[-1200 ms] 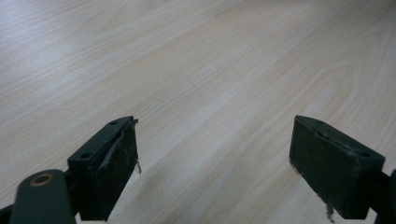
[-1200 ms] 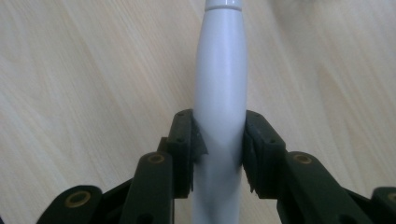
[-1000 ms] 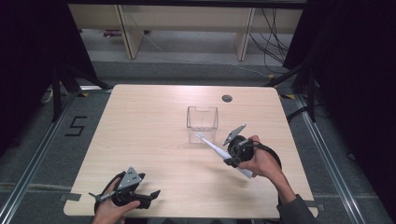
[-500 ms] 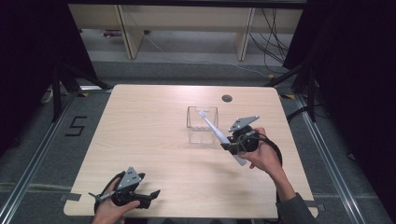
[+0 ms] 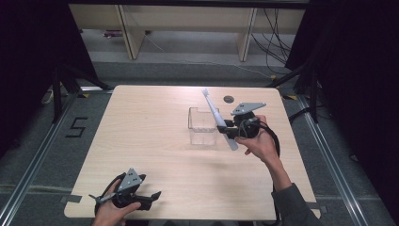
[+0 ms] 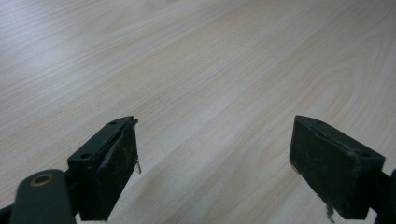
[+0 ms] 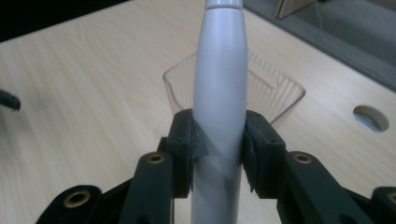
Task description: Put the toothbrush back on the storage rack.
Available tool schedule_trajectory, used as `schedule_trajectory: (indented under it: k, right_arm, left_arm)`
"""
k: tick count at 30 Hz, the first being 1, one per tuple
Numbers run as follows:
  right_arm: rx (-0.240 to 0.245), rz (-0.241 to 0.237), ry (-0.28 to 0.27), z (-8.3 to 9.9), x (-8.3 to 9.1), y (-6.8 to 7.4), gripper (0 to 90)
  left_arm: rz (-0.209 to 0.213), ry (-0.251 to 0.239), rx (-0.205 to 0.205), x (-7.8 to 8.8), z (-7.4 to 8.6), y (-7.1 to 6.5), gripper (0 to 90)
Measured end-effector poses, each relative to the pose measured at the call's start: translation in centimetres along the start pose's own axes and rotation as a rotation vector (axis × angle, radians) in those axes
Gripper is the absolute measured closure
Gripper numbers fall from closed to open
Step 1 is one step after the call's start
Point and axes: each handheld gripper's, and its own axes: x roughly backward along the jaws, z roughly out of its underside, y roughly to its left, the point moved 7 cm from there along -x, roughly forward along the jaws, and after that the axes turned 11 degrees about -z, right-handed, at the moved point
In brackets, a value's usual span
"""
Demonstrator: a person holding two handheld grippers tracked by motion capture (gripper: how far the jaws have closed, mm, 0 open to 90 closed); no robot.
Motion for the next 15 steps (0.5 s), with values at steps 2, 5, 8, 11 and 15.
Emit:
schedule_trajectory:
  k: [2, 5, 8, 11, 15]
  right_arm:
    - [-0.004, -0.003, -0.013, -0.7, -0.1, -0.2, 66.9]
    - [-0.014, 0.0, -0.03, -2.0, -0.3, -0.5, 66.9]
    - [0.0, -0.004, -0.061, -3.4, -0.4, -0.7, 66.9]
    - [0.0, 0.0, -0.079, -4.7, -0.7, -0.9, 66.9]
    - [0.011, 0.002, -0.094, -6.0, -1.3, -1.4, 66.9]
  left_arm:
    - [0.0, -0.001, -0.001, 0.0, 0.0, 0.0, 15.0]
    - [-0.002, 0.001, -0.008, 0.0, 0.0, 0.1, 14.9]
    - [0.001, -0.003, -0.001, 0.0, 0.0, 0.0, 14.9]
    - [0.002, 0.0, -0.008, 0.0, 0.0, 0.0, 14.9]
    - [0.001, 0.01, -0.033, 0.1, 0.1, 0.2, 14.9]
